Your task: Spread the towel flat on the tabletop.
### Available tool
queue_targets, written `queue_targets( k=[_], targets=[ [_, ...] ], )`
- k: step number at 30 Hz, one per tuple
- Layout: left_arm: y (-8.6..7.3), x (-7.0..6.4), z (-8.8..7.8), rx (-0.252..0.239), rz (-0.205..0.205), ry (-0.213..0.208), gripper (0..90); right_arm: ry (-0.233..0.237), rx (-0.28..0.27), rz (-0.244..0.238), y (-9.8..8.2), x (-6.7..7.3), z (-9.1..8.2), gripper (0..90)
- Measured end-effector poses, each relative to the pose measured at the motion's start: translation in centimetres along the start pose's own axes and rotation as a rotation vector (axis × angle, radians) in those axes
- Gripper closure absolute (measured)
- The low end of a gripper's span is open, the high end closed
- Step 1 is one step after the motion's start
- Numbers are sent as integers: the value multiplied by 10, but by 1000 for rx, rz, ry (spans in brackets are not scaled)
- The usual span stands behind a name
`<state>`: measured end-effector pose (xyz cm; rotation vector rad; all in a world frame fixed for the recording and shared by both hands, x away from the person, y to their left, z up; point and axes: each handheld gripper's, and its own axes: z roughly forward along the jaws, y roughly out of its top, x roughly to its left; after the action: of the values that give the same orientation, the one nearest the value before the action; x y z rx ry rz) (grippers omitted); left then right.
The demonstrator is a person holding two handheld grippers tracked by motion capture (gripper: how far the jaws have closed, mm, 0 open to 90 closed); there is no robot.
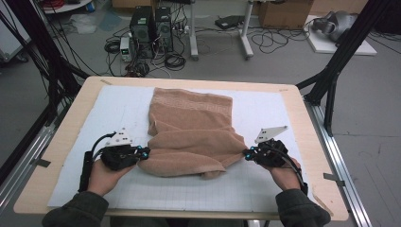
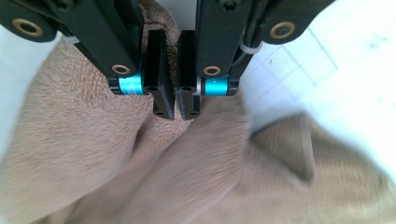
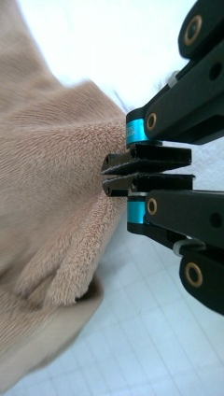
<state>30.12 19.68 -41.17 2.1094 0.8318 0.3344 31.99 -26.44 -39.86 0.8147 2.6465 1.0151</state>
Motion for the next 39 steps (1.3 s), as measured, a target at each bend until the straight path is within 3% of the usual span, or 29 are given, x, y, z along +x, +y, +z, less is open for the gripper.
queue_targets(
  k=[3, 6, 8, 10, 12, 14, 17, 19, 21, 23, 25, 28, 30, 35, 39],
  targets=[
    [-10, 4, 18, 75, -6, 3, 854, 27, 50, 11, -7, 0, 25, 866],
    [-11, 8, 11, 25, -43, -24, 827, 25, 32, 7, -6, 5, 31, 818],
    [-10, 8, 1, -14, -58, -45, 724, 16, -8, 2, -1, 10, 25, 723],
    [-8, 7, -7, -28, -42, -67, 613, 52, -37, -12, 6, 17, 18, 705],
    [-6, 4, -11, -34, -30, -86, 577, 55, -68, -46, 14, 28, 12, 701],
    [-7, 0, -12, -35, -26, -114, 545, 96, -104, -65, 21, 40, 11, 695],
    [-10, -6, -4, 11, -5, -133, 538, 150, -88, -94, 24, 57, 22, 693],
    [-14, -10, 6, 49, 13, -128, 537, 155, -59, -97, 22, 63, 36, 679],
    [-21, -13, 18, 89, 10, -122, 540, 185, -57, -72, 19, 64, 50, 637],
    [-26, -18, 19, 56, 42, -68, 625, 223, -52, -35, 18, 67, 61, 623],
    [-28, -14, 18, 42, 3, -90, 771, 242, -48, -27, 17, 68, 68, 630],
    [-29, -14, 17, 39, -6, -98, 846, 274, -49, -4, 16, 64, 70, 752],
    [-29, -16, 14, 39, 2, -93, 857, 256, -32, -50, 17, 65, 66, 872],
    [-26, -21, -7, -8, -11, -106, 863, 261, -29, -79, 20, 65, 47, 898],
    [-19, -25, -30, -38, 14, -94, 864, 256, -39, -112, 25, 69, 25, 898]
  ],
)
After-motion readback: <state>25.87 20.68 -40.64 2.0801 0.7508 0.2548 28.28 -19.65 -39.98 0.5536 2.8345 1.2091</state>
